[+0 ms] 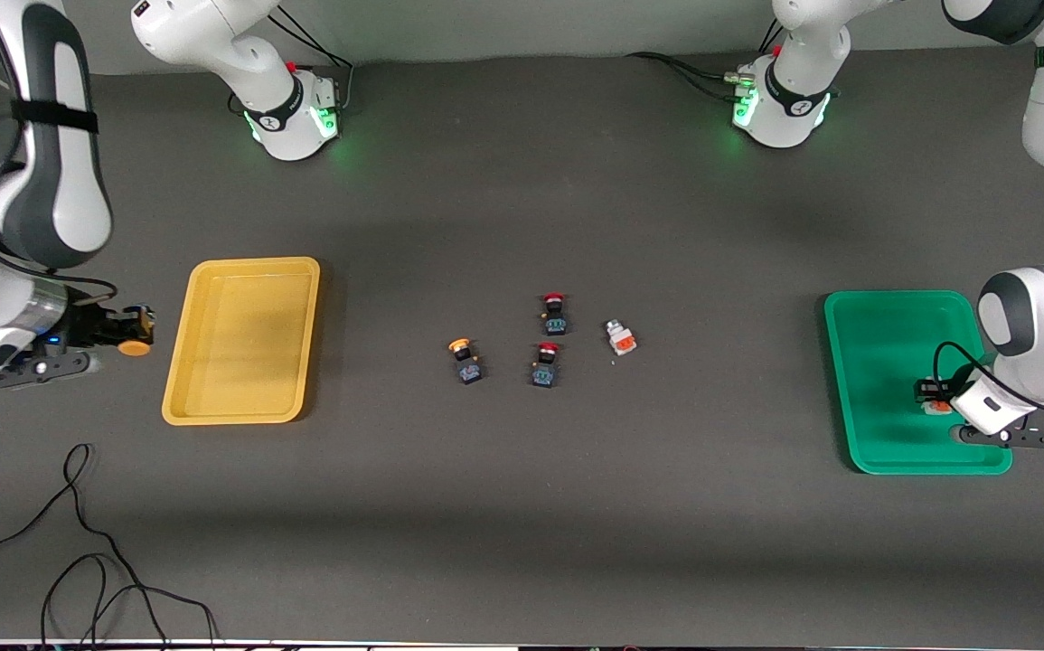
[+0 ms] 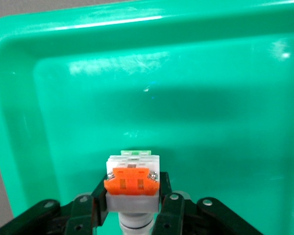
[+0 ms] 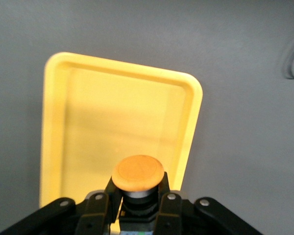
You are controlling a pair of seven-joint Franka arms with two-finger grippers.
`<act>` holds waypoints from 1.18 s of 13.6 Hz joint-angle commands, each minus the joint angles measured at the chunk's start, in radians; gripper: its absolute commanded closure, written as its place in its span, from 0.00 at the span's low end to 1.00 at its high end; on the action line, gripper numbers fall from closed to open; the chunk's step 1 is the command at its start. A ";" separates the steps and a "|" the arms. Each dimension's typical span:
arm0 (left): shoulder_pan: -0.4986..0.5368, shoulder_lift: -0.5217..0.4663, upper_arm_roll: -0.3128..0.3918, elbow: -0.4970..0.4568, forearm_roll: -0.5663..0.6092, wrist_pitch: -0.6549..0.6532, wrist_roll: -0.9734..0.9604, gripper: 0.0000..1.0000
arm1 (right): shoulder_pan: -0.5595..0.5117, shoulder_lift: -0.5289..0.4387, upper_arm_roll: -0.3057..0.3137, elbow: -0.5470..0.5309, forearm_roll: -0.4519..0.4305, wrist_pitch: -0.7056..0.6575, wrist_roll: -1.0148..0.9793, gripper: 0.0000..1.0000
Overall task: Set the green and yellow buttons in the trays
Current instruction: 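Lower and release the yellow button in the yellow tray while the left releases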
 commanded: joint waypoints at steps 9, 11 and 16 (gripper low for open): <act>0.056 -0.008 -0.014 0.001 0.012 0.025 0.068 0.01 | 0.001 0.365 0.000 -0.082 0.649 0.177 -0.545 0.00; 0.046 -0.060 -0.023 0.007 0.012 -0.021 0.060 0.02 | 0.002 0.362 -0.009 -0.033 0.633 0.078 -0.520 0.00; -0.144 -0.192 -0.047 0.233 -0.035 -0.597 -0.191 0.10 | 0.018 0.322 -0.066 0.316 0.267 -0.296 -0.120 0.00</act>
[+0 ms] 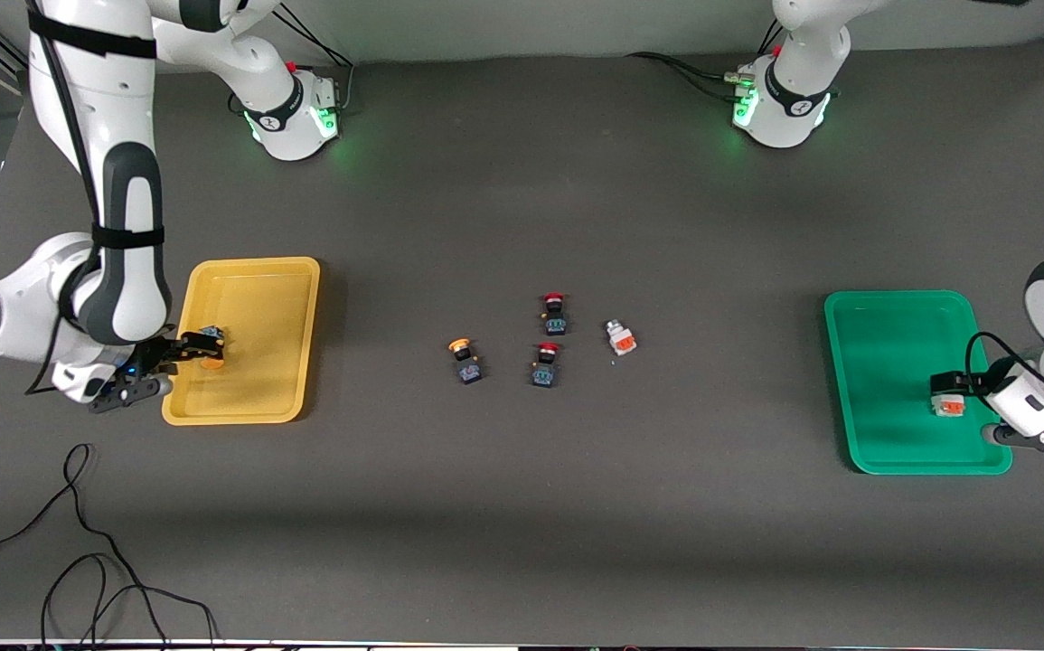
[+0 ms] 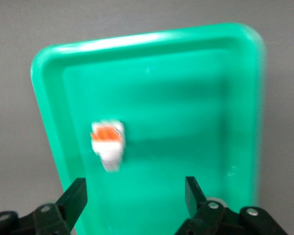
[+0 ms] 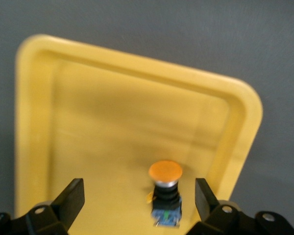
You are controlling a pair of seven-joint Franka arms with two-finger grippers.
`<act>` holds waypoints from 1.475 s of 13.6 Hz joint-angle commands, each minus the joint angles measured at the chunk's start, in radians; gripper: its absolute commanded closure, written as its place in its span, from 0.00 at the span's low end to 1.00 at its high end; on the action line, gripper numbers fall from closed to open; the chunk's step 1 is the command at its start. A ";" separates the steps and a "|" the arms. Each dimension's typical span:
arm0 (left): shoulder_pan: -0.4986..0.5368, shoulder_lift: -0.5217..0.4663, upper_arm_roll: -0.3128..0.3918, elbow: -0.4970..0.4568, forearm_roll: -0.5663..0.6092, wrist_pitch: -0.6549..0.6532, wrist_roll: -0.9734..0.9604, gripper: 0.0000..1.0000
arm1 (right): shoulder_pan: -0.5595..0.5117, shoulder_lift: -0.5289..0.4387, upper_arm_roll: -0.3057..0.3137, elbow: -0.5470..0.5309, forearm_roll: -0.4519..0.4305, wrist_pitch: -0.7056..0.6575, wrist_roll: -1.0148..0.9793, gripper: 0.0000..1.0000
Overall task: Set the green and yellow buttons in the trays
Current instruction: 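Lower and release the yellow button in the yellow tray while the left releases, then move the right gripper to the second yellow button while the left reaches the white one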
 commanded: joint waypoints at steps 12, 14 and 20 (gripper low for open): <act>-0.548 0.119 -0.151 0.124 -0.144 -0.045 -1.188 0.10 | 0.218 0.008 0.151 0.487 -0.138 -0.281 0.726 0.00; -0.573 0.165 -0.151 0.075 -0.143 0.061 -1.190 0.10 | 0.219 0.011 0.245 0.516 -0.148 -0.247 0.792 0.00; -0.617 0.196 -0.148 -0.120 -0.129 0.331 -1.199 0.04 | 0.274 0.057 0.383 0.530 -0.161 -0.141 0.962 0.00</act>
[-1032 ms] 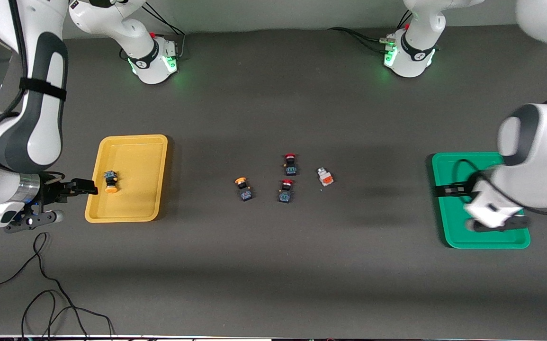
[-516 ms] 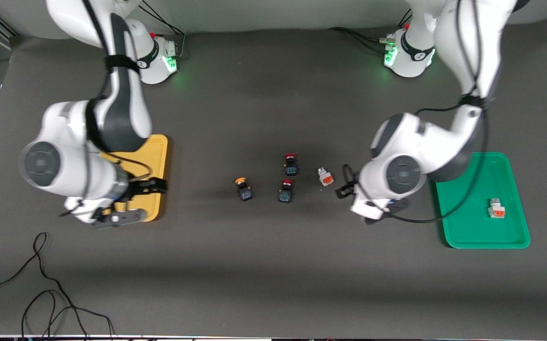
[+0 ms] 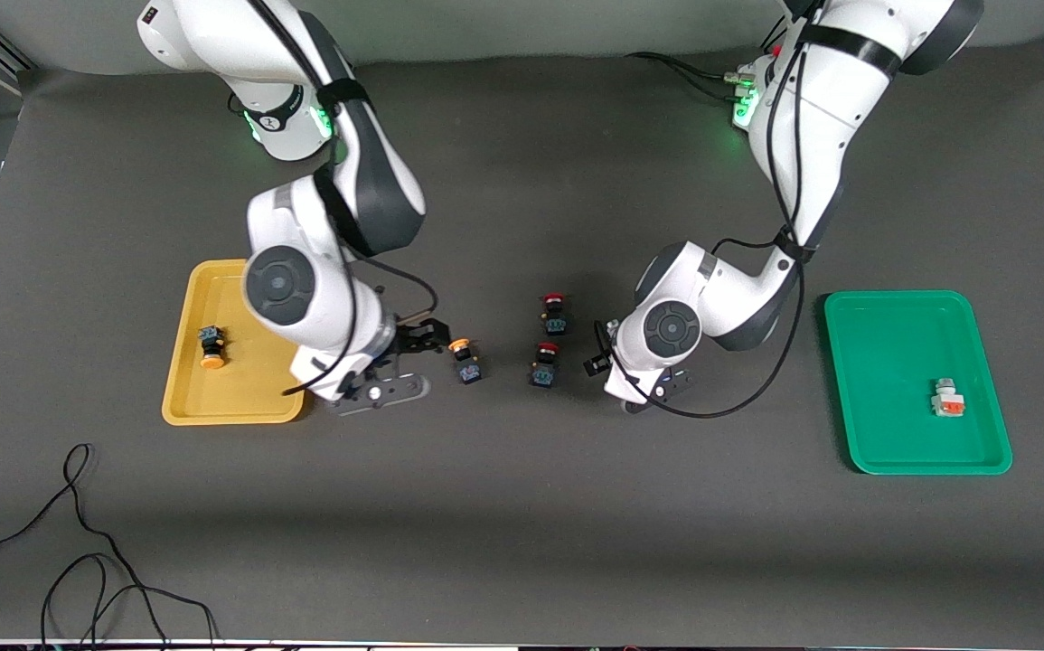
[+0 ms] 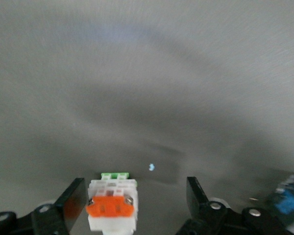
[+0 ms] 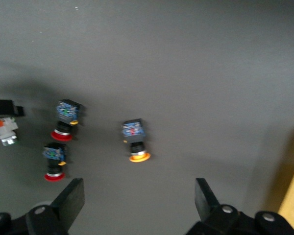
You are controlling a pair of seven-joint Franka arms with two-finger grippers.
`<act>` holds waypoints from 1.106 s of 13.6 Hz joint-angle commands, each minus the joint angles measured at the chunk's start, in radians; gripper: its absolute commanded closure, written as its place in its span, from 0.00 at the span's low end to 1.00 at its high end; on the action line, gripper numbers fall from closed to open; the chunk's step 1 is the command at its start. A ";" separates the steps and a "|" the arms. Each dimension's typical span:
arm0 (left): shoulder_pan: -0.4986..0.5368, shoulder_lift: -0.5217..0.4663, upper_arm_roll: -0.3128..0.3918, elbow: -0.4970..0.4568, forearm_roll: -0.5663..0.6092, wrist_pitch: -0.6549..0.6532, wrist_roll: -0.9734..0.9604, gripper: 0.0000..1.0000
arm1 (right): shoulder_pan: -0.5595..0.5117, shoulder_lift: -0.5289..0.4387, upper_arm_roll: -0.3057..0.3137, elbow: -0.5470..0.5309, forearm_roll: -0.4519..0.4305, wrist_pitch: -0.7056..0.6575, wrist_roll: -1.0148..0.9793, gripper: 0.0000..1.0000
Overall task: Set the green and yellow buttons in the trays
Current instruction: 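Move the right gripper to the second yellow button while the left reaches the white one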
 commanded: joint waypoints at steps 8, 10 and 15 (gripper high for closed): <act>-0.025 -0.046 0.017 -0.071 0.006 0.001 -0.022 1.00 | 0.111 0.150 0.035 -0.209 -0.008 0.460 0.046 0.00; -0.025 -0.046 0.019 -0.071 0.009 0.001 -0.022 1.00 | 0.109 0.188 0.064 -0.213 0.004 0.515 0.047 0.00; 0.017 -0.139 0.022 0.024 0.075 -0.297 0.030 1.00 | 0.111 0.207 0.079 -0.266 0.051 0.598 0.046 0.07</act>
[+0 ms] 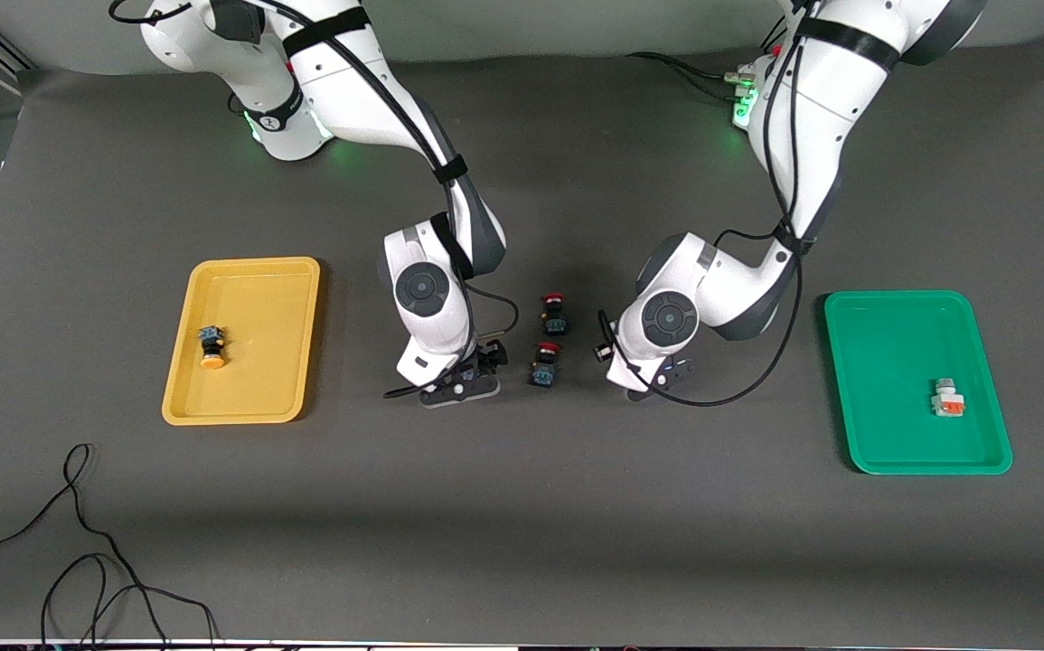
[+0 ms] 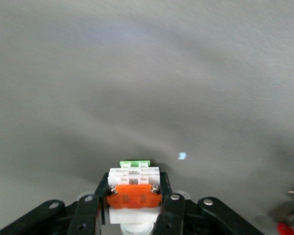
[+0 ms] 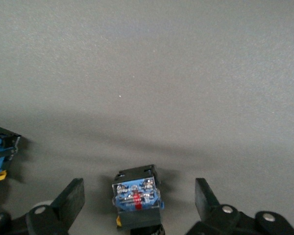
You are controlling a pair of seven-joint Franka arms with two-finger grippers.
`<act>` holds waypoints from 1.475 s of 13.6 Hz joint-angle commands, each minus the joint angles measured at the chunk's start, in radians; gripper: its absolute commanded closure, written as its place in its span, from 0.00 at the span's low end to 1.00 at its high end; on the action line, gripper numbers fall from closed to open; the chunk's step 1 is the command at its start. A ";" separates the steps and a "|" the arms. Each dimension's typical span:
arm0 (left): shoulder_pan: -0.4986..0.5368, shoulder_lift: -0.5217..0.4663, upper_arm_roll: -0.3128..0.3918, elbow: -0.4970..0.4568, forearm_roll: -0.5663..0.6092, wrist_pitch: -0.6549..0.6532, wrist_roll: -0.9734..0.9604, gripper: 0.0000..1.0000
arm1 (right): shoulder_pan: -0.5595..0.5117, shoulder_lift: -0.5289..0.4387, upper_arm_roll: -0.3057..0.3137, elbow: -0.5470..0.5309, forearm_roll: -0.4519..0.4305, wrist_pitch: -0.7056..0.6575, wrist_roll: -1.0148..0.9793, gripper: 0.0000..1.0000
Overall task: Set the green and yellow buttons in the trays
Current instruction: 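Grasp the yellow button with the right gripper while the left grasps the white button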
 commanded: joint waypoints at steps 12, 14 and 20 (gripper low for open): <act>0.451 -0.211 0.007 0.392 0.089 -0.761 0.852 1.00 | -0.004 -0.154 -0.084 0.140 0.008 -0.381 0.025 0.93; 0.534 -0.197 0.007 0.381 0.117 -0.719 0.985 1.00 | -0.004 -0.194 -0.173 0.249 0.006 -0.578 0.025 0.93; 0.682 -0.196 0.009 0.097 0.143 -0.295 1.132 1.00 | 0.005 -0.372 -0.378 0.161 -0.119 -0.783 -0.032 0.94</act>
